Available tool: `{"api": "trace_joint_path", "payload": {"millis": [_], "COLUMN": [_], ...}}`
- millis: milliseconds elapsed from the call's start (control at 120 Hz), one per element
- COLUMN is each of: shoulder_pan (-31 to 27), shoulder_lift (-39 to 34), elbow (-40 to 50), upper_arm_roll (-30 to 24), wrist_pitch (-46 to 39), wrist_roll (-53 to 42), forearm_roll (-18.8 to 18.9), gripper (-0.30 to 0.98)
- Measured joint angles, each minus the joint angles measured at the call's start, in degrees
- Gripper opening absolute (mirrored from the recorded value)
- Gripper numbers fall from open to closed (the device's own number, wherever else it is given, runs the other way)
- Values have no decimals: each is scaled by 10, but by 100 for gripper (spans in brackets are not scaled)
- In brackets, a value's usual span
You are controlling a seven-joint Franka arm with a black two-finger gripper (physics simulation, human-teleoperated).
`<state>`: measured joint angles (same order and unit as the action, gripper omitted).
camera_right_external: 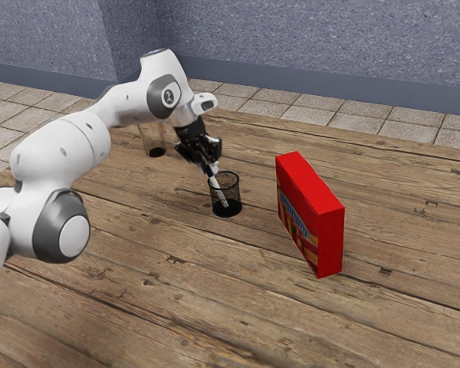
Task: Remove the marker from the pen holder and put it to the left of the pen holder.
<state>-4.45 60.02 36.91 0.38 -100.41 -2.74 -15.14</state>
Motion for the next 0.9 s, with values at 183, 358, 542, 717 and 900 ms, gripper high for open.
{"api": "trace_joint_path", "payload": {"millis": [183,358,542,717,900], "shoulder_pan": [0,2,3,2,1], "shoulder_lift": [-4,-36,-128,-178,-176], "elbow": [4,25,29,40,89], "upper_arm_roll": [-8,-9,-7,18,52], "wrist_pitch": [1,3,46,147,257], "wrist_roll": [-2,-3,-2,-3,3], "forearm_roll": [2,12,41,67,106], "gripper": [-2,-7,-9,-10,-10]}}
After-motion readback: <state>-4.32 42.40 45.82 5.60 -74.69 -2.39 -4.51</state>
